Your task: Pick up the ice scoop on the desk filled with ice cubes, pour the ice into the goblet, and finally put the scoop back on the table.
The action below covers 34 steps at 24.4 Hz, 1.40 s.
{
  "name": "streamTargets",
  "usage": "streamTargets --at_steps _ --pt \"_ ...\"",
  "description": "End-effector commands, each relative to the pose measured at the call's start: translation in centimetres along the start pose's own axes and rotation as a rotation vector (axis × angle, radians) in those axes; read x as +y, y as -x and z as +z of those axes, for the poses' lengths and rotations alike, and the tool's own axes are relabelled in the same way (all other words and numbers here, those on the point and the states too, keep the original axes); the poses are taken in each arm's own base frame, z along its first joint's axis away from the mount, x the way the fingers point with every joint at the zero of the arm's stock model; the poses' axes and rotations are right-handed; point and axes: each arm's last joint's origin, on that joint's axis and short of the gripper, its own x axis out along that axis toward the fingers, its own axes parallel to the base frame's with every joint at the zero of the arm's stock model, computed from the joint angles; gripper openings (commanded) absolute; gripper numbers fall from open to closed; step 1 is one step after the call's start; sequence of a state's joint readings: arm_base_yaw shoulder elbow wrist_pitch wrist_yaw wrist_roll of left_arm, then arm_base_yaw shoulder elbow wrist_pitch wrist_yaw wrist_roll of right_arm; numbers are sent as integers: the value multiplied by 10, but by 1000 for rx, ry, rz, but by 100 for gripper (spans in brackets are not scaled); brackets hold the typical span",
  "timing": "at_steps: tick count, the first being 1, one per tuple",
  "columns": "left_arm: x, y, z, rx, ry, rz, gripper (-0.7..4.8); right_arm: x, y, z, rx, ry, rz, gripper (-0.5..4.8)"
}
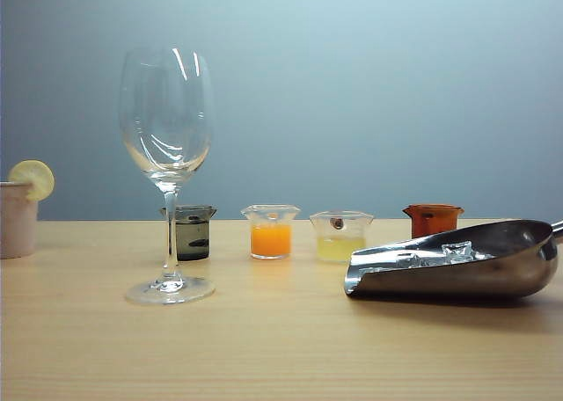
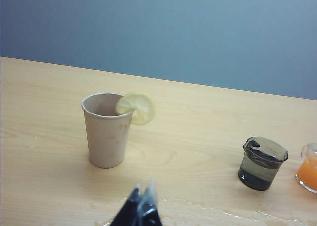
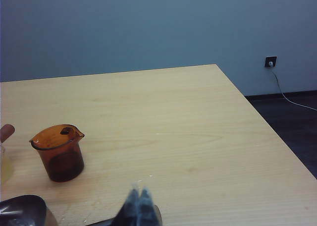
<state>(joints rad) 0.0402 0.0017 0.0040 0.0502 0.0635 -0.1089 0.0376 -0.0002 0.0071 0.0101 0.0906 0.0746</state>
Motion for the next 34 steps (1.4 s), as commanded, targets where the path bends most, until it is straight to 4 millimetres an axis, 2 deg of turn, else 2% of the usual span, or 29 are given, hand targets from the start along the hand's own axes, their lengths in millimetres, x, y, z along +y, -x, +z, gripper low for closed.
streamTargets --at_steps 1,13,17,20,24,25,26,29,31,34 --pt "0 0 3 -22 -2 -5 -6 0 0 -1 -6 -4 -3 -5" --pt "0 0 4 -24 2 -5 -6 0 0 -2 4 -3 -3 -5" --pt "-2 1 12 -89 57 -42 -6 2 4 15 -10 -42 24 -5" --pt "-6 8 43 -145 56 -52 -6 5 18 69 -102 -195 40 -5" --pt "-10 14 64 -185 47 -99 -6 8 20 107 -78 -289 54 -5" --pt "-11 15 69 -190 47 -99 -6 9 18 115 -77 -332 68 -5" --pt "-12 17 78 -190 46 -108 -6 12 11 128 -67 -446 120 -5" --pt "-16 15 97 -164 35 -179 -6 19 -14 136 15 -534 243 -5" --pt "-18 13 108 -123 30 -218 -6 19 -24 133 67 -634 218 -5" --pt "-21 11 127 -51 42 -216 -6 17 -25 130 59 -688 132 -5"
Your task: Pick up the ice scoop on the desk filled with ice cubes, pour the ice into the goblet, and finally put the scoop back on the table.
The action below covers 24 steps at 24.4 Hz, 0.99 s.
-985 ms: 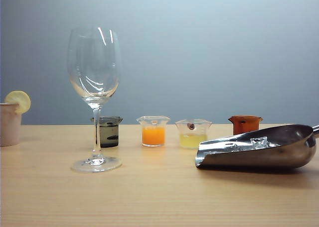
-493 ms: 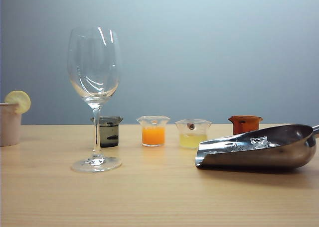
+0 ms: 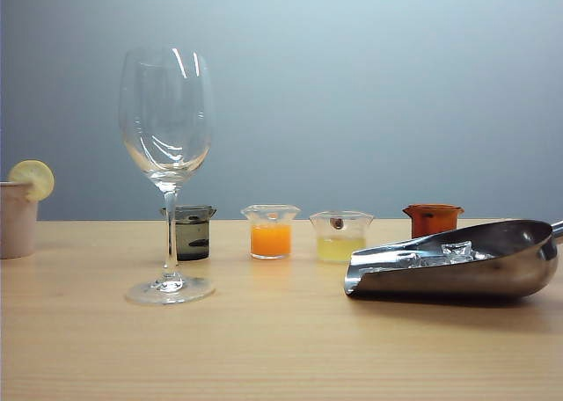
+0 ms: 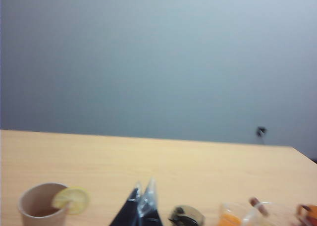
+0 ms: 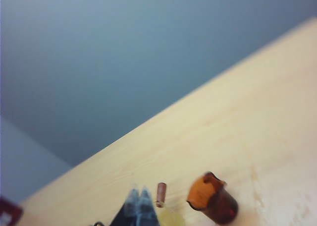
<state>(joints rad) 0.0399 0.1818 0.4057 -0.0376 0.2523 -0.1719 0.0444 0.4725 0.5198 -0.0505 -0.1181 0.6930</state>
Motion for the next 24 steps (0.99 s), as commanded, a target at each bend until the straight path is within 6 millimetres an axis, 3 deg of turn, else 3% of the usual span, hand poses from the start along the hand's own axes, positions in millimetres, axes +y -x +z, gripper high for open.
streamTargets --at_steps 1,5,9,14,21,22,23,24 --pt "-4 -3 26 68 11 -7 -6 1 8 4 -65 -70 -43 -5" --pt "-9 -2 48 45 3 -37 -6 -13 18 -19 67 -205 -77 -5" --pt "-11 1 52 100 -40 -61 -6 -42 31 -55 25 -413 -110 -5" --pt "-13 1 51 108 -37 -119 -6 -62 37 -79 60 -505 -166 -5" --pt "-15 -5 47 172 -4 -237 -6 -85 29 -105 78 -533 -193 1" --pt "-16 -8 45 186 4 -253 -6 -89 27 -110 78 -533 -188 46" --pt "-17 -10 44 196 8 -267 -6 -92 26 -113 78 -533 -189 142" --pt "-19 -12 43 202 11 -271 -6 -93 25 -115 72 -531 -184 192"
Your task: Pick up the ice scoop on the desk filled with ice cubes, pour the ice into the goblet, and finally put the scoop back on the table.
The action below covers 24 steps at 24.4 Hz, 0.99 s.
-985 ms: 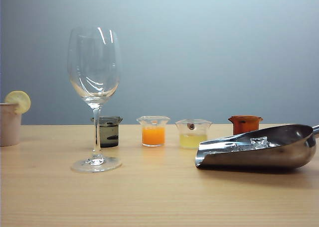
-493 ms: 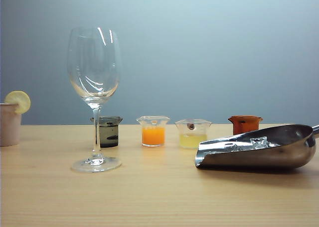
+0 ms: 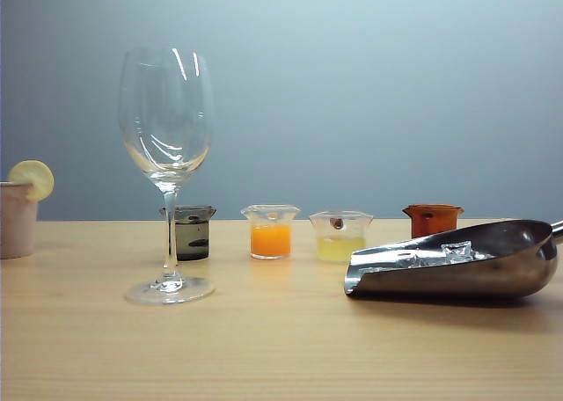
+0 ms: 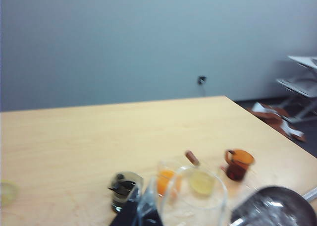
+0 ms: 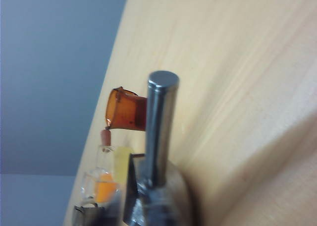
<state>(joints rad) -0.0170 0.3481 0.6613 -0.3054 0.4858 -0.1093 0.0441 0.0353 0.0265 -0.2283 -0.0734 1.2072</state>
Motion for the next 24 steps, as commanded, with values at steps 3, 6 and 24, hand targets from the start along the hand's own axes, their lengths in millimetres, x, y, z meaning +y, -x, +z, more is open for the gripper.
streamTargets --at_steps 3,6,24 --pt "-6 -11 0 14 4 -26 -6 -1 -3 1 -40 11 39 321" --pt "-12 -27 -5 72 12 -49 -6 -1 -3 1 -57 13 30 346" --pt "-22 -48 -10 117 6 -56 -6 60 16 22 -48 -49 134 2"
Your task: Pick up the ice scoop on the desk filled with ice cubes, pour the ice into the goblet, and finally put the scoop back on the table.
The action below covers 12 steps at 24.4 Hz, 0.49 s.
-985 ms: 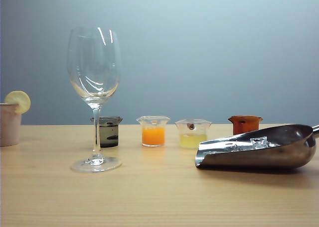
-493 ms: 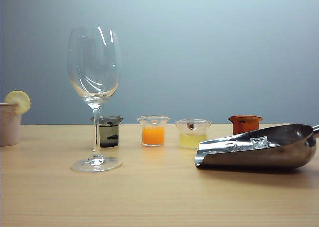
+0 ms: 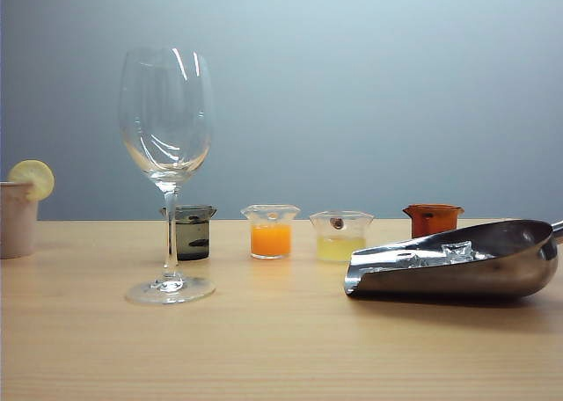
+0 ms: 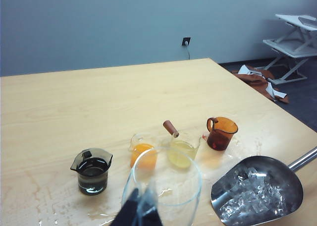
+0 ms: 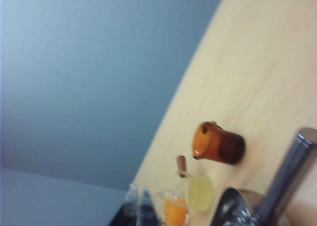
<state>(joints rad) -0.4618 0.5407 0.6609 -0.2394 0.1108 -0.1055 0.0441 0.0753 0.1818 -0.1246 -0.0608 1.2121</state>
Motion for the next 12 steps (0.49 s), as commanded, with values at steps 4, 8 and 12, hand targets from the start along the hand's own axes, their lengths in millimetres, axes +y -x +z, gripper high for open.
streamTargets --at_steps 4,8,12 --pt "0 1 2 -15 -3 0 -6 21 -29 8 141 -49 -219 4" --pt "0 1 2 -14 -3 0 -6 3 -52 0 273 -79 -343 338" --pt "0 1 2 -13 -3 0 -6 1 -52 1 193 -19 -345 440"
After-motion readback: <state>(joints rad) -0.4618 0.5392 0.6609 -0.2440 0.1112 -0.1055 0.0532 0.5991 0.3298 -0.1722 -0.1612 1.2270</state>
